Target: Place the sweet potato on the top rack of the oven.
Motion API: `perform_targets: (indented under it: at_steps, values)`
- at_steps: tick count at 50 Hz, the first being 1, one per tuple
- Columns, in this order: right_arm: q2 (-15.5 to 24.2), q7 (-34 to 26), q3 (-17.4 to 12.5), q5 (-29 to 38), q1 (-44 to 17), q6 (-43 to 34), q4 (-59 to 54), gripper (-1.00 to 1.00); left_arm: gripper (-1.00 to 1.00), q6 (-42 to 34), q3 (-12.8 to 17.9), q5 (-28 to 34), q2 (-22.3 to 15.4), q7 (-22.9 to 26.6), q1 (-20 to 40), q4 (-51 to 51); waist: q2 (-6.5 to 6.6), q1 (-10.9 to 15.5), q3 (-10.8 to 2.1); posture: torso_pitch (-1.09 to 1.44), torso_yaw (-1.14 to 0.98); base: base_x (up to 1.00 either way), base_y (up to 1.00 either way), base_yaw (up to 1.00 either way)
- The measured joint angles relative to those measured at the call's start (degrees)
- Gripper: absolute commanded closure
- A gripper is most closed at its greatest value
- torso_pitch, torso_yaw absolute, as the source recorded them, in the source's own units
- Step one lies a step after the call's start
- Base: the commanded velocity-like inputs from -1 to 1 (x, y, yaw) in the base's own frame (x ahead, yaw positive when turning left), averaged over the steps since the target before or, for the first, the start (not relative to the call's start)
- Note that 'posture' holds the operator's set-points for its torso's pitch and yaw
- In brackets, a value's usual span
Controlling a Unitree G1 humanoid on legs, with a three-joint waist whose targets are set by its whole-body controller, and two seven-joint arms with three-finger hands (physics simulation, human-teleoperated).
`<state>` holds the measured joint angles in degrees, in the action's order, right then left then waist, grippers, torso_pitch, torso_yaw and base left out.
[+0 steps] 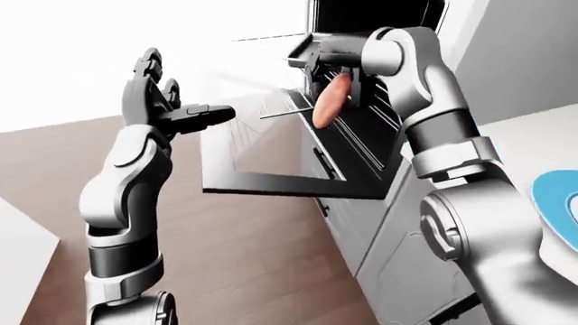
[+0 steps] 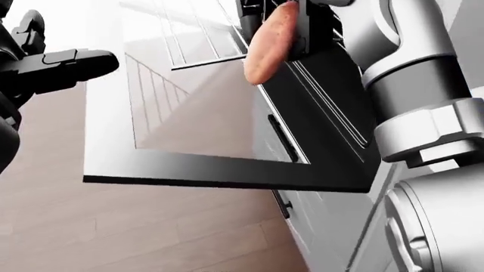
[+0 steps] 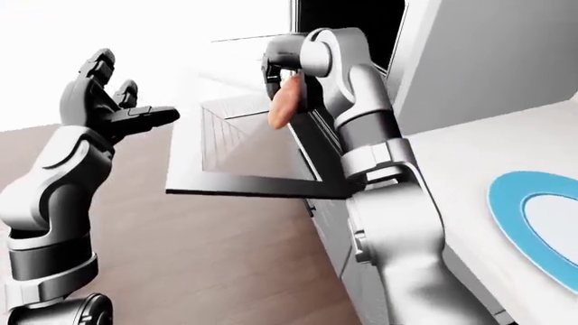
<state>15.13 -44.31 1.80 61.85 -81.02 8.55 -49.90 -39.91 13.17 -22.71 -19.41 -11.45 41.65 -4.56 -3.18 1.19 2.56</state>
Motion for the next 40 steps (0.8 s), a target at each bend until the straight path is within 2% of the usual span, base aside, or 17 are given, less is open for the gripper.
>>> perform_targets:
  at_steps: [1, 5, 9, 12, 14, 15, 17, 21, 23, 25, 28, 30, 31, 33, 35, 37, 40]
  values:
    - [0.26, 0.03, -0.11, 0.02, 0.07, -0.01, 0.06, 1.00, -1.00, 0.08, -0.12, -0.02, 0.28, 0.03, 0.12, -0.17, -0.50, -0.59, -0.38, 0.00, 0.00, 0.00, 0.00, 1.00]
    - [0.95, -0.40, -0.39, 0.47, 1.02, -0.42, -0.93, 1.00, -1.00, -0.70, -1.34, -0.58, 0.84, 0.38, -0.63, -0.30, -0.06, -0.29, -0.21, 0.00, 0.00, 0.00, 0.00, 1.00]
    - [0.88, -0.45, -0.31, 0.57, 1.02, -0.34, -0.33, 1.00, -1.00, -0.75, -0.72, -0.40, 0.62, 0.19, -0.41, -0.54, 2.89, -0.09, 0.25, 0.00, 0.00, 0.00, 0.00, 0.89]
    - [0.57, -0.36, -0.12, 0.44, 1.17, -0.03, 0.15, 1.00, -1.00, -0.25, -0.18, -0.12, 0.31, 0.05, -0.35, -1.01, 5.10, -0.20, -0.03, 0.00, 0.00, 0.00, 0.01, 0.28]
    - [0.38, -0.57, 0.10, 0.36, 0.76, 0.09, 0.50, 1.00, -1.00, 0.27, 0.36, 0.19, 0.09, -0.09, -0.06, -1.25, 6.45, -1.16, 0.23, 0.00, 0.00, 0.00, 0.00, 0.00]
    - [0.39, -0.51, -0.01, 0.32, 0.28, 0.00, 0.32, 1.00, -1.00, 0.47, 0.44, 0.30, 0.07, -0.13, 0.08, -1.24, 7.63, -1.47, 0.12, 0.00, 0.00, 0.00, 0.00, 0.00]
    - [0.40, -0.09, -0.08, 0.27, 0.13, -0.03, -0.26, 1.00, -1.00, 0.67, 0.25, 0.41, 0.23, -0.06, -0.39, -0.53, 6.28, -1.80, 0.94, 0.00, 0.00, 0.00, 0.00, 0.00]
    - [0.92, 0.52, -0.08, 0.56, -0.72, -0.19, -1.97, 1.00, -1.00, -0.52, -0.30, 0.50, 0.62, -0.07, -1.21, 0.52, 4.84, -2.08, 1.62, 0.00, 0.00, 0.00, 0.00, 0.00]
    - [1.23, 0.77, -0.21, 0.74, -1.05, -0.45, -2.16, 1.00, -1.00, -0.88, -0.57, 0.46, 0.74, 0.02, -1.14, 0.39, 3.70, -2.24, 1.61, 0.00, 0.00, 0.00, 0.00, 0.00]
    - [1.63, 1.31, -0.26, 0.92, -1.82, -0.59, -3.09, 1.00, -1.00, -0.72, -0.73, 0.38, 0.93, 0.22, -1.03, 0.07, 3.95, -2.15, 1.42, 0.00, 0.00, 0.00, 0.00, 0.00]
    - [2.49, 2.18, -0.45, 1.32, -3.49, -0.64, -5.52, 1.00, -1.00, -0.35, -0.92, 0.25, 0.90, 0.45, -0.51, -0.19, 4.70, -1.91, 0.40, 0.00, 0.00, 0.00, -0.09, 0.00]
    - [2.68, 2.36, -0.40, 1.56, -4.32, -0.68, -6.55, 1.00, -1.00, -0.44, -0.65, 0.19, 0.69, 0.36, -0.44, -0.52, 4.72, -1.68, -0.25, 0.00, 0.00, 0.08, -0.26, 0.00]
    - [2.65, 2.42, -0.32, 1.61, -4.91, -0.59, -7.09, 1.00, -1.00, -0.56, -0.32, 0.16, 0.57, 0.23, -0.49, -0.85, 4.87, -1.53, -0.17, 0.00, 0.00, 0.18, -0.40, 0.00]
    - [2.62, 2.56, -0.10, 1.64, -6.21, -0.22, -8.26, 1.00, -1.00, -0.88, 0.16, 0.16, 0.36, -0.10, -0.60, -1.07, 6.21, -1.38, -0.20, 0.00, 0.00, 0.20, -0.42, 0.00]
    - [3.07, 3.02, -0.17, 1.66, -7.69, 0.15, -9.29, 1.00, -1.00, -1.09, 0.23, 0.18, 0.13, -0.33, -0.14, -1.18, 6.80, -1.20, -0.78, 0.00, 0.00, 0.21, -0.43, 0.00]
    - [3.68, 3.74, -0.44, 1.74, -9.18, 0.29, -9.81, 1.00, -1.00, -0.82, 0.27, 0.13, -0.15, -0.30, 0.49, -1.61, 6.16, -0.85, -0.97, 0.00, 0.00, 0.21, -0.42, 0.00]
    - [4.16, 4.84, -0.50, 1.92, -11.24, 0.54, -11.33, 1.00, -1.00, -0.12, 0.55, 0.05, -0.44, -0.19, 0.92, -1.56, 3.87, 0.02, -0.44, 0.00, 0.00, 0.22, -0.42, 0.00]
